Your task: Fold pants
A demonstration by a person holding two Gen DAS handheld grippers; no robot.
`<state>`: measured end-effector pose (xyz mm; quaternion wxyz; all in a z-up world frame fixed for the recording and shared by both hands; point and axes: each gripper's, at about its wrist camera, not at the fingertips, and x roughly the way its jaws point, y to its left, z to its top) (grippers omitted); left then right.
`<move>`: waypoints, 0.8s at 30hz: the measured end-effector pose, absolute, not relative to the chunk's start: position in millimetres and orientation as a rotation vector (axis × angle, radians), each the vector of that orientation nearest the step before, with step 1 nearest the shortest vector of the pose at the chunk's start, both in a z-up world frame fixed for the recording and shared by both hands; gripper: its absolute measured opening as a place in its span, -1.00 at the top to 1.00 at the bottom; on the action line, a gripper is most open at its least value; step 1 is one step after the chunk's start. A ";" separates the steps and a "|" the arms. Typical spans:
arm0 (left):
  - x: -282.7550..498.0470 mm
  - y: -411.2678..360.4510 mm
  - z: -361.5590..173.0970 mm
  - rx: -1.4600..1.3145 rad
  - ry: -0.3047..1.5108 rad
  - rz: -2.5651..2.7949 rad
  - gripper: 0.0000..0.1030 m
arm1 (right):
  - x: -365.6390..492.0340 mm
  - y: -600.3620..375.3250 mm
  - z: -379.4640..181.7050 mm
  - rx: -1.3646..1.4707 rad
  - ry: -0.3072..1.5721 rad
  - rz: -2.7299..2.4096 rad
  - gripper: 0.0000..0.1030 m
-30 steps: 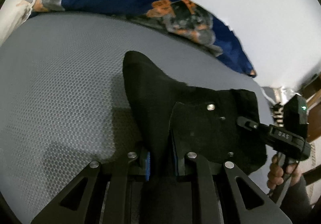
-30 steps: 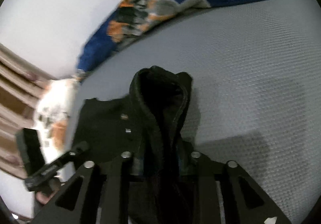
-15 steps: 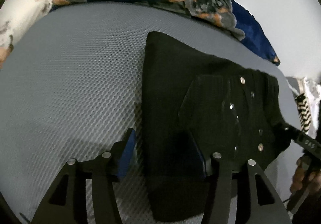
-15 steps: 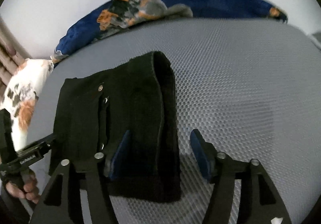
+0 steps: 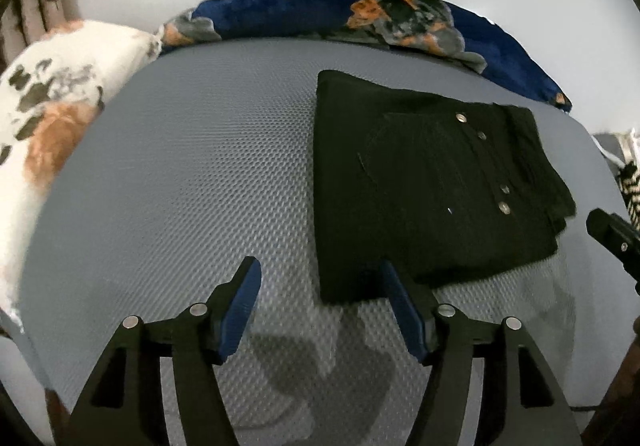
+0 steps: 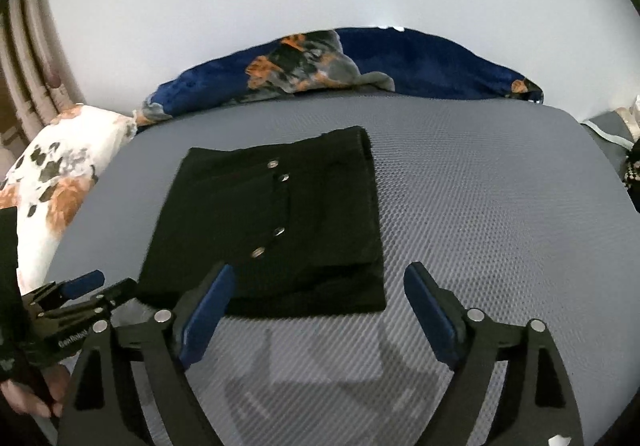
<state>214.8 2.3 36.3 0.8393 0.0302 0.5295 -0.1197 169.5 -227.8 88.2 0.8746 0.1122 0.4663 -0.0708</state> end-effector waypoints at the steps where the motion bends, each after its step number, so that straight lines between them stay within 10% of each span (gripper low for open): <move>1: 208.6 3.0 39.6 0.066 1.113 -0.250 -0.28 | 164.9 -223.8 90.3 0.230 0.970 -0.149 -0.74; 24: 138.3 8.9 78.2 0.078 1.022 -0.221 -0.47 | 114.3 -183.9 112.8 0.149 0.912 -0.157 -0.94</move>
